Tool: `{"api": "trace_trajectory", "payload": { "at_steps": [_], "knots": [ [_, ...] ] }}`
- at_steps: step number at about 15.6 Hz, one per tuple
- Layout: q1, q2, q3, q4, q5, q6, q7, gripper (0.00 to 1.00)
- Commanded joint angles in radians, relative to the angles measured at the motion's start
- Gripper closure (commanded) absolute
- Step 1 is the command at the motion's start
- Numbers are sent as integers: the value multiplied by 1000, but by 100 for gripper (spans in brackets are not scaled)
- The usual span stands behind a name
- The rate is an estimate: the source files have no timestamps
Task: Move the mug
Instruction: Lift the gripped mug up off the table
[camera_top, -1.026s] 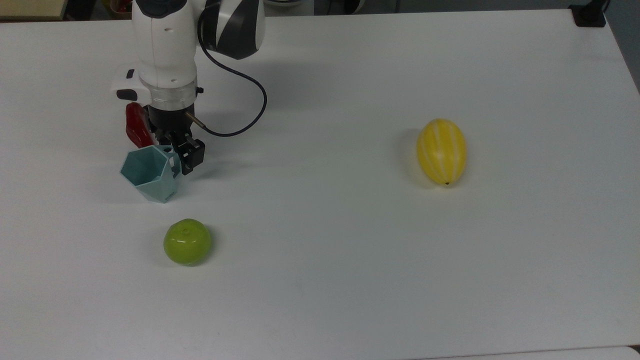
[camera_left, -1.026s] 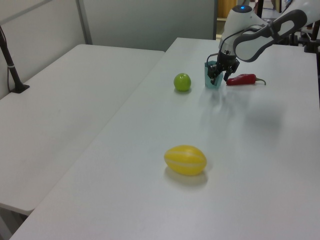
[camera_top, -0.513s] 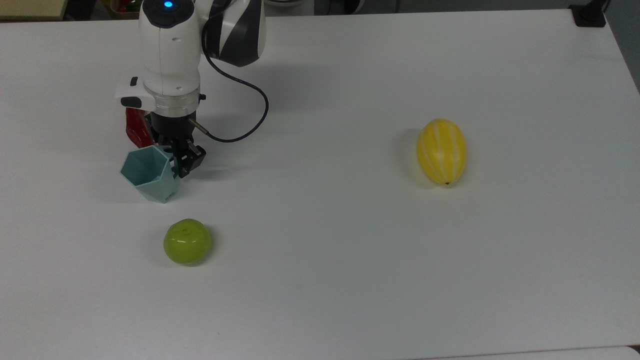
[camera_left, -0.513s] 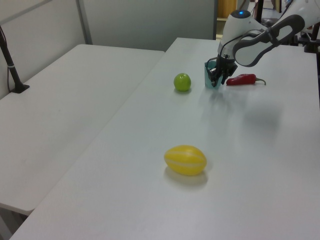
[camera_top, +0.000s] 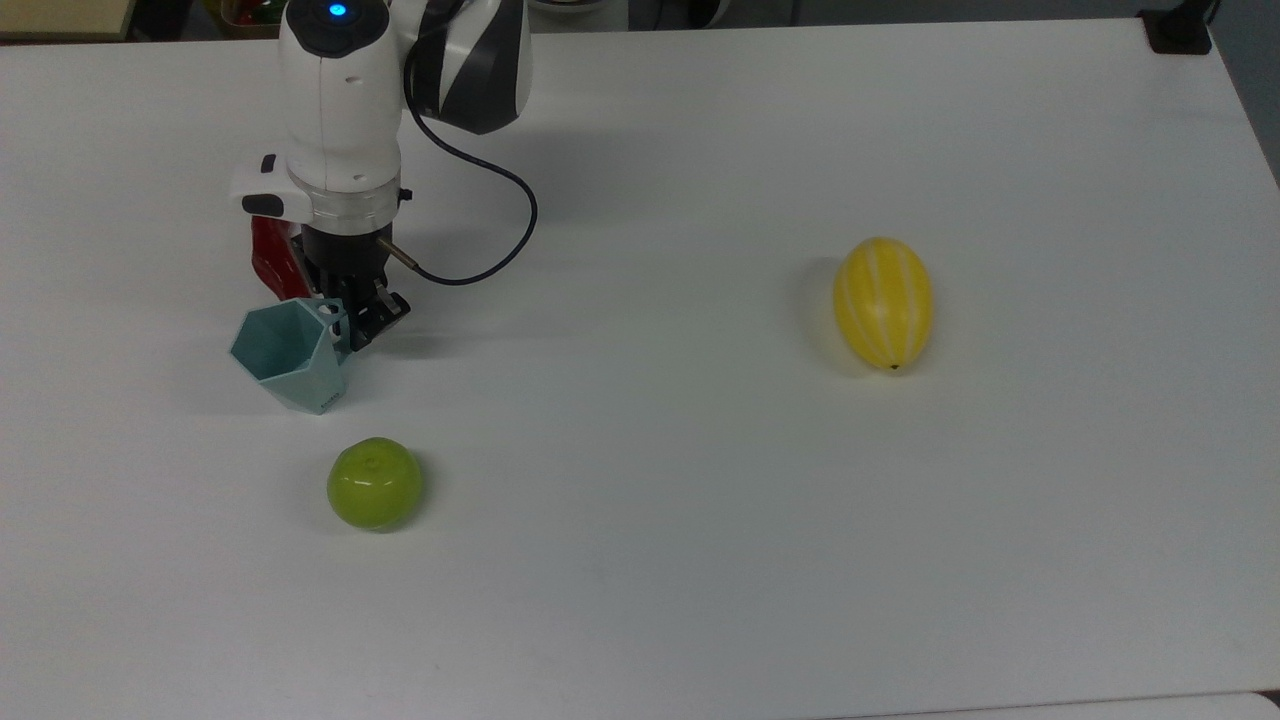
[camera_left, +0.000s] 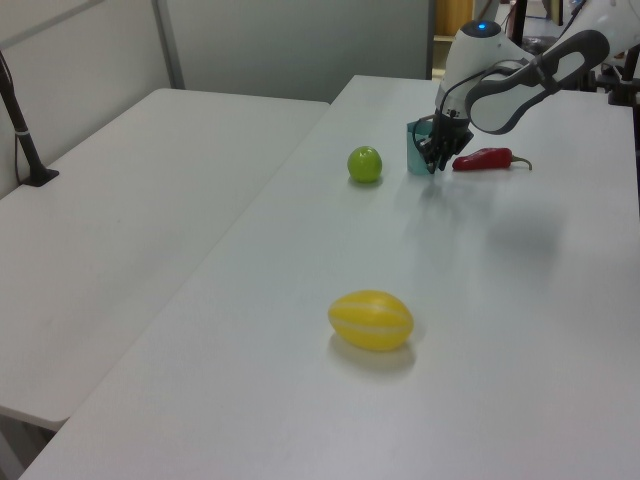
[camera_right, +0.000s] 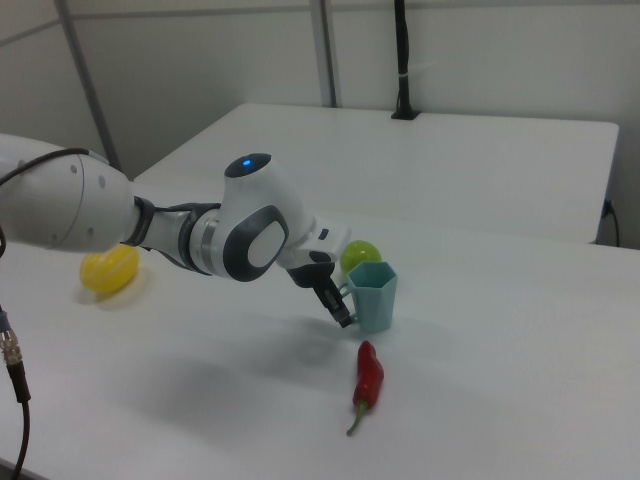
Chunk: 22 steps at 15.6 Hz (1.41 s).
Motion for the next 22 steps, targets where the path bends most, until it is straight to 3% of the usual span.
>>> {"api": "trace_trajectory", "payload": {
  "at_steps": [1, 10, 18, 22],
  "knots": [
    [11, -2, -13, -11, -22, 25, 15, 96],
    [9, -31, -13, -8, -21, 21, 17, 100],
    [14, -163, 2, -8, -18, 2, 21, 100],
    [9, -264, 56, 12, -18, -126, 24, 100]
  ]
}}
